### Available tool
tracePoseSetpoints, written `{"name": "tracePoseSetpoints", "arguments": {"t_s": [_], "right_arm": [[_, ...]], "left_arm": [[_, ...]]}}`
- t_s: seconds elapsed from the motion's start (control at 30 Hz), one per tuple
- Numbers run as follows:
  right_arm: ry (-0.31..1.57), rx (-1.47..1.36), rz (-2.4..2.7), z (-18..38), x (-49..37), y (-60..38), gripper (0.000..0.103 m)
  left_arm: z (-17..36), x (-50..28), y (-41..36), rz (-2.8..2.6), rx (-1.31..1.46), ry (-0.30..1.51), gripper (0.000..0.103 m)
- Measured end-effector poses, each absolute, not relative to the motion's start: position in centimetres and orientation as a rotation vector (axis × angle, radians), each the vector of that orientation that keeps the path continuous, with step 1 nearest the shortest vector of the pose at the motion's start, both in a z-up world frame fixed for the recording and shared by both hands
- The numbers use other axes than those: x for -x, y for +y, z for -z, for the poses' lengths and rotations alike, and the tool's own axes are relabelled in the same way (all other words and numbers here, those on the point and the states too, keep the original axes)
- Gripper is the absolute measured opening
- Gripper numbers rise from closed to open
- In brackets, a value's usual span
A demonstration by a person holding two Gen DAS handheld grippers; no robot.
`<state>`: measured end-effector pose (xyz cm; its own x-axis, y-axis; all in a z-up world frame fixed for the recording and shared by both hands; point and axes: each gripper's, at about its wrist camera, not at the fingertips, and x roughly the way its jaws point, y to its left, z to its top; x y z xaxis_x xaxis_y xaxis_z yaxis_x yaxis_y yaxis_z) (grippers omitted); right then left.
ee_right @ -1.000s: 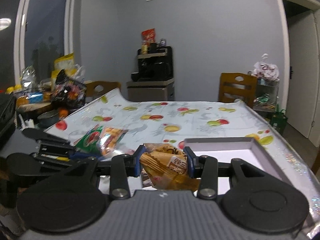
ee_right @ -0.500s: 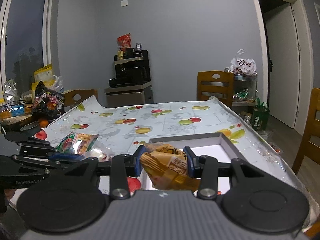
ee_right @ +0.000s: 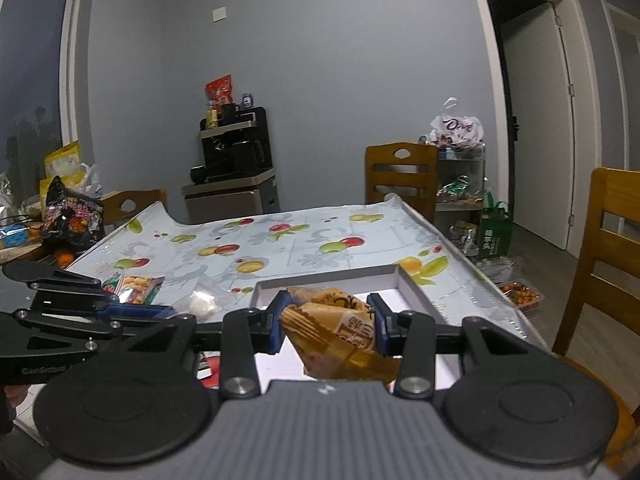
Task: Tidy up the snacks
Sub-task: 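Carry the jelly stick with the left tool while the right tool carries the pastry over the box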
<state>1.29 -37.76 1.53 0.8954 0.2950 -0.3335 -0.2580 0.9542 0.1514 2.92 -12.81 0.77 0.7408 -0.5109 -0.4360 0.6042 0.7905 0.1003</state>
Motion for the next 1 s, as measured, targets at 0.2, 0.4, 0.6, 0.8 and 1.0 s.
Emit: {"name": "tracePoseSetpoints", "arguments": {"t_s": [0.2, 0.4, 0.6, 0.8, 1.0], "right_arm": [[0.335, -0.093, -0.253, -2.6, -1.1, -39.3, 0.041], [0.336, -0.101, -0.229, -3.4, -1.3, -40.4, 0.041], [0.406, -0.123, -0.251, -2.6, -2.1, -40.0, 0.041], [0.420, -0.129, -0.257, -2.1, -2.3, -39.7, 0.041], [0.435, -0.177, -0.255, -1.6, -2.6, -40.1, 0.041]], "left_arm": [[-1.1, -3.0, -13.6, 0.639, -0.258, 0.393, 0.012], [-1.3, -3.6, -14.8, 0.666, -0.279, 0.387, 0.012], [-0.5, -4.7, -16.0, 0.702, -0.264, 0.430, 0.012], [0.3, -5.0, -16.6, 0.711, -0.267, 0.447, 0.012], [0.9, -5.4, -16.5, 0.698, -0.258, 0.469, 0.012]]}}
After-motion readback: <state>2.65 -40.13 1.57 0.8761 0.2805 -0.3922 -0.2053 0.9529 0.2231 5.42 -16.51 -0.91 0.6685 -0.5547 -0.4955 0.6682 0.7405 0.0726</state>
